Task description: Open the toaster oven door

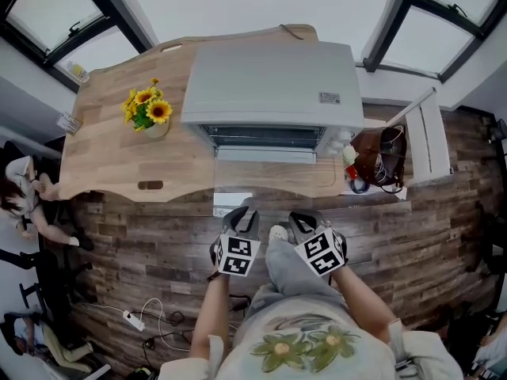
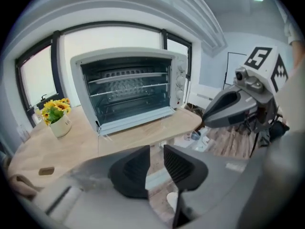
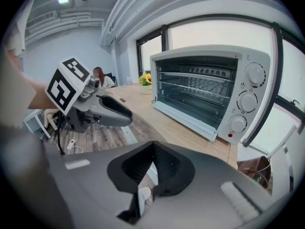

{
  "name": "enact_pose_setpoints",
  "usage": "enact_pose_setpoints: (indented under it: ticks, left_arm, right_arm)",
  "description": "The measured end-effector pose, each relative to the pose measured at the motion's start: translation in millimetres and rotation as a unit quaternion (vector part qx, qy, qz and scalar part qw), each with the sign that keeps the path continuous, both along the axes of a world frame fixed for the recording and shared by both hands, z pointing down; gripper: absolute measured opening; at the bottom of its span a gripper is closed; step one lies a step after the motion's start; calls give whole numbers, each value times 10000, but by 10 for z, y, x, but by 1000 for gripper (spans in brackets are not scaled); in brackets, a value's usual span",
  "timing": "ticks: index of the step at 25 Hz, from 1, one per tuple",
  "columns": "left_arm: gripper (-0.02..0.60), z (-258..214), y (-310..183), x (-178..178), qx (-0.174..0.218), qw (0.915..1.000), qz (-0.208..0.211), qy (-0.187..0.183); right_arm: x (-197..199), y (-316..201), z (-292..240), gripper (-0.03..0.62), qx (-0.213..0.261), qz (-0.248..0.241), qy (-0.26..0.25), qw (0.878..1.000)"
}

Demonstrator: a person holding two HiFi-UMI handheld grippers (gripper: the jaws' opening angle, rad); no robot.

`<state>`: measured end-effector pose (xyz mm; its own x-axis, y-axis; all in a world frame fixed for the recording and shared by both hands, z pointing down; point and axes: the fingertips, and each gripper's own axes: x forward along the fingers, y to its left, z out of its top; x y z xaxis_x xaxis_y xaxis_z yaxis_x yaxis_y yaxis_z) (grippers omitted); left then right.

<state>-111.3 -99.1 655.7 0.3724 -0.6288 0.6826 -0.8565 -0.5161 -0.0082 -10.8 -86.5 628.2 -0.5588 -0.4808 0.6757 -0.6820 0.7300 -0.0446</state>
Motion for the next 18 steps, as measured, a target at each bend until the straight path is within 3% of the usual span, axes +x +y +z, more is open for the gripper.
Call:
enact_pose_setpoints:
  ticks: [3,8,12,18]
  left_arm:
    - [69,-322,-69,59,366,9989,-88,266]
    - [5,-666,-79,83,651,9961,-241,547]
    - [5,-840,-15,106,755,9942,-290,712]
    - [5,-1085,103,191,710,9849,-563,1477]
  right_arm:
    - [-51,-2,-170,0,151,-64,-216,9996]
    - [-83,-2,-481,0,344,5,-550,9979]
    - [-98,31,-692,-2,483,57,-775,9958]
    - [-101,104,-889,-2,597,46,-964,9935]
